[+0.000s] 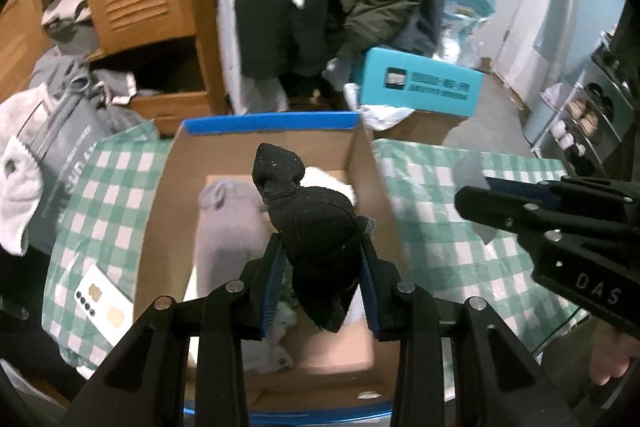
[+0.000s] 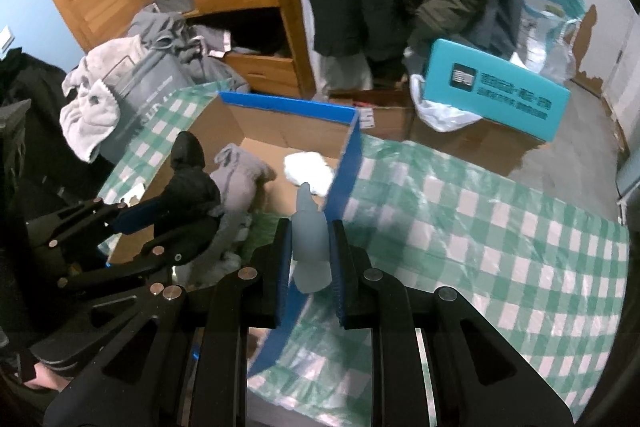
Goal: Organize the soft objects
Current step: 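Lower the hat and bottle into the box and open both grippers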
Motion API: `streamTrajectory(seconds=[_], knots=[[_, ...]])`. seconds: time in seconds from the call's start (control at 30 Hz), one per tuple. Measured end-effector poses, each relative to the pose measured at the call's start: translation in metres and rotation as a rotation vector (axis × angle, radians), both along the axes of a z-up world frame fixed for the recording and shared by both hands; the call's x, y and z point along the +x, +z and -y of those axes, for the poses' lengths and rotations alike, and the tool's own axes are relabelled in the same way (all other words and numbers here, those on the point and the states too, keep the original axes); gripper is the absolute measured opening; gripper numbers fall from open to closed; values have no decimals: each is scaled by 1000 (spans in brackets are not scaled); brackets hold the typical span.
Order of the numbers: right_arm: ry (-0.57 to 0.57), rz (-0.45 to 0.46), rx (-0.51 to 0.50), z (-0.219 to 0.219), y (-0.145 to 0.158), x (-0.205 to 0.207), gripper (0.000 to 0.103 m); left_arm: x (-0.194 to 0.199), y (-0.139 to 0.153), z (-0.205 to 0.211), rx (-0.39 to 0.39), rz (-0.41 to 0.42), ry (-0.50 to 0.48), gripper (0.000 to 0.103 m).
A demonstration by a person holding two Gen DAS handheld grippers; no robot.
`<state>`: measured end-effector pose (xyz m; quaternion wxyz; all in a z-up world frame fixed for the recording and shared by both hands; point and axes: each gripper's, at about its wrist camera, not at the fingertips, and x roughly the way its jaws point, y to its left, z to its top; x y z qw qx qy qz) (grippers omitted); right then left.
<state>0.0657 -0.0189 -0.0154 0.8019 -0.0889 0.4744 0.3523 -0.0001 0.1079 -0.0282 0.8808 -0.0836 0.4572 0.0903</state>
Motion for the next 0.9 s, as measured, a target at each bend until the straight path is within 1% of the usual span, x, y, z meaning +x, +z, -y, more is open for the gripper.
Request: streamTrajectory(seconds=[0.33,0.4,0.47,0.5,0.67,0.73,0.77,0.9], knots=[[67,-39,-29,-46,-14,-5,17,-10,-25,-35,-32,-69,60,36],[76,-46,-35,-53,-17,-5,18,-9,-27,-38,-34,-86,60,36],[79,-56,-39,-57,-20,-4,18,-9,-26,-41,-33,-83,68,36],[77,-59,-39,-58,-21,-4,19,-9,-26,-43,-33,-83,70,39],[60,-79,-30,-57,-23,1,21,-8,-21,-48,-44,-77,76,46],[55,-82,-32,-56,-24,3,22,-8,-19,-49,-48,-72,75,53],[49,-83,-33,-56,-24,3,22,-8,-18,-49,-50,-67,76,53],[46,-83,-21,-53,-22,2,38,-8,-14,-49,-51,-67,76,58]])
